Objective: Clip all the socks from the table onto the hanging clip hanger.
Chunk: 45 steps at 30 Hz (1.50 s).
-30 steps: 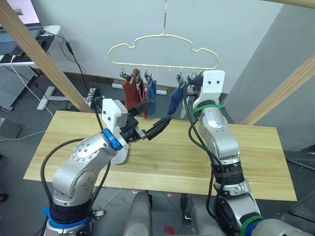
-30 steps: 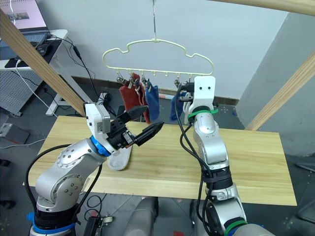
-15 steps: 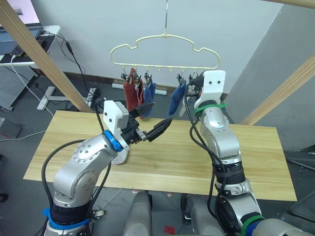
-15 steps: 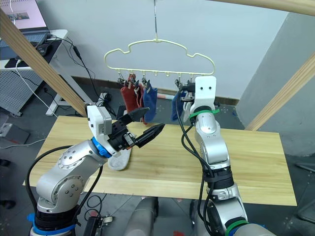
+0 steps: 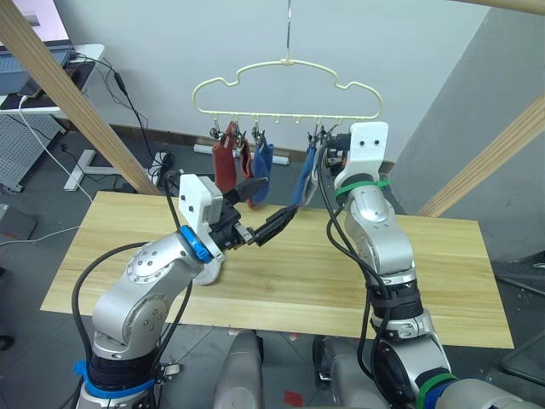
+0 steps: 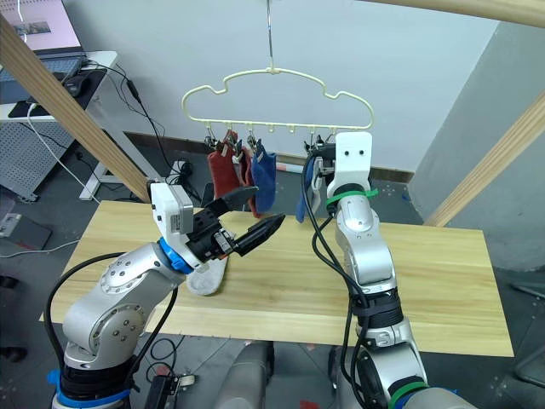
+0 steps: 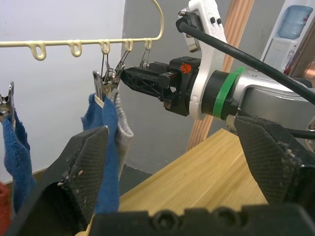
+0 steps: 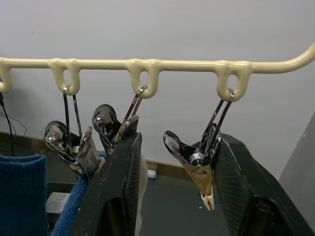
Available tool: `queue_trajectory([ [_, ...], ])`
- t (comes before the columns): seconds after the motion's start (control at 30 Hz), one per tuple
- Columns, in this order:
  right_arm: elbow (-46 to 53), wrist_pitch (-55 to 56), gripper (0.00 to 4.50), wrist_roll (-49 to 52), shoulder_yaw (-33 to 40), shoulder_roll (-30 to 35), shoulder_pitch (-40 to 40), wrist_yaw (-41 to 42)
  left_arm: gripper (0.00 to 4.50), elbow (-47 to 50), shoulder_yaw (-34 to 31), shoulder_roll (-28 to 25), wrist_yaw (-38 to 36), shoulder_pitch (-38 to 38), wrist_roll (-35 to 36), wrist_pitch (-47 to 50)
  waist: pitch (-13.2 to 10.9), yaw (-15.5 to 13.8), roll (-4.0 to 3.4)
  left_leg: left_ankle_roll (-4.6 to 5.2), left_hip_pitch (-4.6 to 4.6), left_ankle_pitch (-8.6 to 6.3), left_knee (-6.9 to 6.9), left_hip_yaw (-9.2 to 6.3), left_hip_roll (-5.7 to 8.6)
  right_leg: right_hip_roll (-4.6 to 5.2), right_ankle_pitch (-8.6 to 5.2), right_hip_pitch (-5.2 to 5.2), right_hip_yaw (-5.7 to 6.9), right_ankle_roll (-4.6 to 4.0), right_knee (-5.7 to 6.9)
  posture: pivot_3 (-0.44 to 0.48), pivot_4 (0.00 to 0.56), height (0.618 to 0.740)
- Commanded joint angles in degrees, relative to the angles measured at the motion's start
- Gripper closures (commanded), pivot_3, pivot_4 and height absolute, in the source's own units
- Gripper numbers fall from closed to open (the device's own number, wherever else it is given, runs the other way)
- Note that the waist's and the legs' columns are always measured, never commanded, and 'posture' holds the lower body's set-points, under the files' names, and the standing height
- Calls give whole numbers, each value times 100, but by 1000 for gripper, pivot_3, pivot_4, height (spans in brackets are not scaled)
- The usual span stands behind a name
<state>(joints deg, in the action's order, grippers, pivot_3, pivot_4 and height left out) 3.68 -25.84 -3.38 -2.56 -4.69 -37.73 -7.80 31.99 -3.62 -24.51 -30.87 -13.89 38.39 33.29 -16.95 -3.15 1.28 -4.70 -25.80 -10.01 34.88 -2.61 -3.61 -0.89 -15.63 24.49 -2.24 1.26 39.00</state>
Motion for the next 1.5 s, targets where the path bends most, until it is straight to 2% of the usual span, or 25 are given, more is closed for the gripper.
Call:
queue_trajectory([
  [0.03, 160, 179, 2364, -40, -15, -34, -178, -28, 0, 330, 14, -13, -16, 22, 93, -76, 0, 0, 0, 0, 0, 0, 0, 0, 0, 0, 0, 0, 0, 0, 0, 256, 286, 740],
  [0.5, 79, 207, 2364, -9, 22, -58, -166, -31, 0, 349, 22, 3, 2, -1, 120, -31, 0, -3, 0, 0, 0, 0, 0, 0, 0, 0, 0, 0, 0, 1, 0, 258, 289, 740],
  [0.6, 48, 248, 2973, 19, 51, -64, -172, -15, 0, 501, 66, 28, 55, 85, 210, 48, 0, -3, 0, 0, 0, 0, 0, 0, 0, 0, 0, 0, 0, 1, 0, 255, 289, 740],
  [0.67, 33, 262, 3675, 30, 77, -55, -181, -12, 0, 556, 78, 31, 87, 124, 247, 72, 0, -3, 0, 0, 0, 0, 0, 0, 1, 0, 0, -1, -1, 0, 0, 257, 291, 740],
  [0.77, 28, 275, 4485, 45, 113, -49, -181, 10, 0, 584, 89, 28, 133, 159, 259, 73, 0, -4, 0, 0, 1, 0, 0, 0, 0, 0, 1, -1, 0, -2, 0, 257, 291, 740],
  [1.17, 192, -21, 4485, 125, 177, 81, -50, 174, 0, 501, 20, 21, 255, 210, 249, 89, 0, -7, -1, 0, 4, 0, 0, 0, -1, -1, -1, -2, 0, 2, 1, 256, 296, 740],
  [1.27, 559, -771, 4485, 632, 366, 307, 81, 724, 0, 161, -165, -18, 584, 317, 84, 248, 0, -8, -1, 0, 4, 0, 0, 0, 0, 0, -2, -3, -1, 3, 1, 244, 298, 740],
  [1.4, 1135, -2046, 4485, 1440, 756, 1061, 121, 1597, 0, -384, -262, -162, 679, 552, -261, 236, -2, -5, -4, 1, 7, 0, 0, 0, 0, 0, -3, -8, -1, 4, 0, 222, 304, 740],
  [1.5, 1270, -2763, 4485, 1937, 1114, 1361, -52, 1828, 0, -645, -240, -217, 704, 587, -534, 95, -2, -19, -4, 1, 9, 0, 2, -4, 0, 1, -7, -12, 3, 12, -1, 222, 304, 740],
])
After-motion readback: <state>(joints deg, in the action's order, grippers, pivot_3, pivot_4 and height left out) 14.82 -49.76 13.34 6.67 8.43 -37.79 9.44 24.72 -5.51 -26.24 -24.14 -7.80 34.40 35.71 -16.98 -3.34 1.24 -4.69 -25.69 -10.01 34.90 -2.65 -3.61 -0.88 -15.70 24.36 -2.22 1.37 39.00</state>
